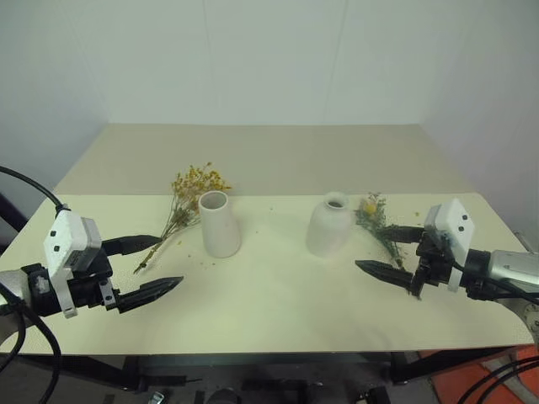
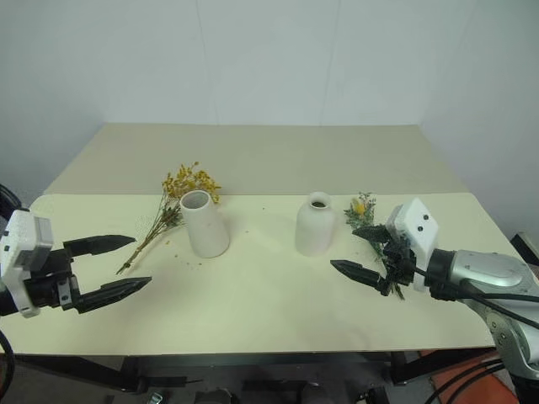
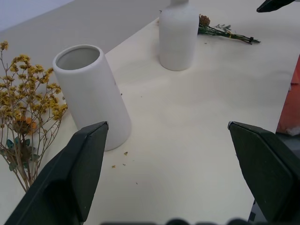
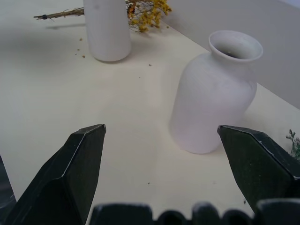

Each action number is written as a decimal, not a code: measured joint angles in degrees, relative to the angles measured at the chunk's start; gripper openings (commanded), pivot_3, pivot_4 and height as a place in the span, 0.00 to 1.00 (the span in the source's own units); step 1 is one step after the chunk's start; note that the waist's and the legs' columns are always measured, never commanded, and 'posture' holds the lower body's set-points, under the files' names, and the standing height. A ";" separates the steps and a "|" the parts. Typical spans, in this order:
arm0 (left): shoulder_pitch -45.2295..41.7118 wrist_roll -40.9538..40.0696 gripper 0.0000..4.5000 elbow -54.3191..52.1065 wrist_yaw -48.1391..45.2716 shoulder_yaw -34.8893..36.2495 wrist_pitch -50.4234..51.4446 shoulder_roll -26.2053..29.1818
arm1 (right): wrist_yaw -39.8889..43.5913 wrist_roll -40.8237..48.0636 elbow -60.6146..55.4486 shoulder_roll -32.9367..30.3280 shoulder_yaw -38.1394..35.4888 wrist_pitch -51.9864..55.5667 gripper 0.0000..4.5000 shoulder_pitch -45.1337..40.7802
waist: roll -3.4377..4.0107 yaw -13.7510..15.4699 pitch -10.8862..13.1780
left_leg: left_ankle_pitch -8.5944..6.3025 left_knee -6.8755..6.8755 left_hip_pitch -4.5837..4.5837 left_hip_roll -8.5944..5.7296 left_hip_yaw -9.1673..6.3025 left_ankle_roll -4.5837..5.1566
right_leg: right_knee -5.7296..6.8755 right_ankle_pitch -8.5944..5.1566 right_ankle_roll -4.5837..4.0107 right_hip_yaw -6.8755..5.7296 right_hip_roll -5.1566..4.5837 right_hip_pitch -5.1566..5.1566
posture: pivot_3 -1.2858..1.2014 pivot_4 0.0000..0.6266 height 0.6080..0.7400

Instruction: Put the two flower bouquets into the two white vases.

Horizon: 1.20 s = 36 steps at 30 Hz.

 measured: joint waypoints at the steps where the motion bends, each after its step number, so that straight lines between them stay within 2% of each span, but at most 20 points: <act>1: 0.30 -0.20 0.99 -0.13 -0.23 0.53 0.07 0.00 | 0.14 -0.02 0.02 -0.01 0.00 -0.03 1.00 0.09 | 0.00 -0.03 0.00 | 0.00 0.00 0.01 0.00 0.00 0.00 | 0.00 0.00 0.00 0.00 0.00 0.00 | 0.52 0.24 1.00; 10: 3.54 -1.22 0.99 -0.96 -1.42 5.40 0.82 0.39 | 2.99 -0.39 -0.76 -0.65 -0.15 -1.19 1.00 1.31 | 0.00 -0.01 0.00 | 0.00 0.00 0.05 0.00 0.01 0.00 | 0.00 -0.02 0.01 0.00 0.00 0.03 | 0.52 0.24 1.00; 19: -3.40 -1.59 0.99 0.32 -0.33 0.58 0.60 0.98 | 0.70 -3.34 4.29 -1.08 3.66 0.30 1.00 -7.05 | 0.00 -0.04 0.00 | 0.00 0.00 0.01 0.00 0.02 0.00 | 0.01 0.01 -0.05 0.01 0.02 -0.02 | 0.52 0.24 1.00; 24: -14.32 -3.75 0.99 2.64 -1.02 -8.64 0.47 1.89 | -0.48 -3.90 6.91 -3.57 4.28 3.87 1.00 -11.63 | 0.00 0.18 0.00 | 0.00 0.00 0.01 -0.01 0.00 0.00 | 0.00 0.03 -0.05 -0.01 0.01 0.02 | 0.52 0.24 1.00; 27: -26.61 -3.28 0.99 6.62 1.22 -17.68 0.83 1.28 | -3.07 -5.61 8.90 -4.32 6.68 7.96 1.00 -15.18 | -0.01 0.15 0.00 | 0.01 0.06 -0.04 -0.03 -0.04 0.00 | 0.02 0.10 -0.09 -0.03 0.03 -0.01 | 0.52 0.24 1.00; 32: -45.34 2.35 0.99 14.28 3.93 -31.86 2.46 -0.36 | -11.29 -8.66 12.89 -3.00 10.36 17.83 1.00 -23.30 | -0.01 -0.26 0.00 | 0.01 0.06 -0.08 -0.08 -0.03 0.01 | 0.02 0.26 -0.28 0.02 0.01 -0.02 | 0.52 0.24 1.00; 36: -57.17 7.31 0.99 21.24 1.50 -41.46 3.47 -3.79 | -15.38 -11.61 17.51 -1.57 13.68 24.11 1.00 -28.38 | 0.00 -0.23 0.01 | 0.00 0.05 -0.20 -0.09 -0.04 0.01 | -0.02 0.26 -0.30 0.02 0.02 -0.13 | 0.52 0.24 1.00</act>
